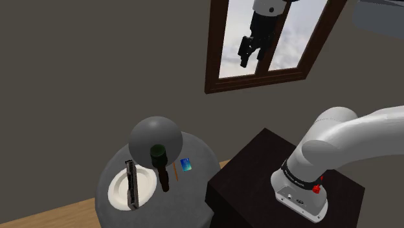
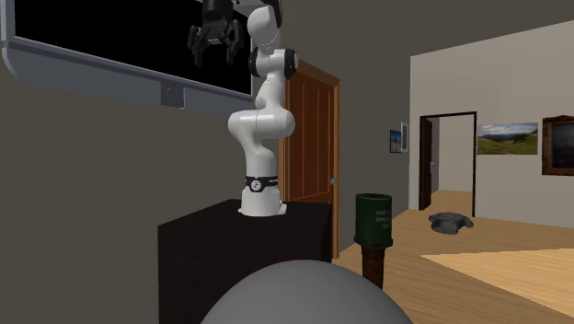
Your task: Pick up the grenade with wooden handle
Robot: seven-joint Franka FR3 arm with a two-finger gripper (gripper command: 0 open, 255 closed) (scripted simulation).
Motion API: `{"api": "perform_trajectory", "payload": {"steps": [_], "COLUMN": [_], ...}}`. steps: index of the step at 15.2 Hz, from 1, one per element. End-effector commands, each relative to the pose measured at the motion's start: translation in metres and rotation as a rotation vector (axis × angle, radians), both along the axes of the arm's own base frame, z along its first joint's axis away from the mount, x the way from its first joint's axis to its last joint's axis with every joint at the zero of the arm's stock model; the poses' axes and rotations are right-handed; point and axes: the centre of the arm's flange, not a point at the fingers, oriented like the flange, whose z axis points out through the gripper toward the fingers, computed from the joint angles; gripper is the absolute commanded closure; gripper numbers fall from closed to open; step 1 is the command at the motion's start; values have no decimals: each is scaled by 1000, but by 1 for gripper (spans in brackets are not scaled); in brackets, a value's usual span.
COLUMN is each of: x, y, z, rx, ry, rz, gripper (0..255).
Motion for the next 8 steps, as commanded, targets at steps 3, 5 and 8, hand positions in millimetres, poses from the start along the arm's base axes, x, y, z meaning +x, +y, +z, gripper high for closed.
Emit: {"api": "perform_trajectory", "payload": {"steps": [3, 5, 8], "x": [6, 11, 20], "y": [20, 40, 70], "z": [-16, -31, -55], "rx": [5, 10, 17], "ry": [5, 9, 16], "rz": [-8, -17, -29], "gripper": [0, 0, 0]}}
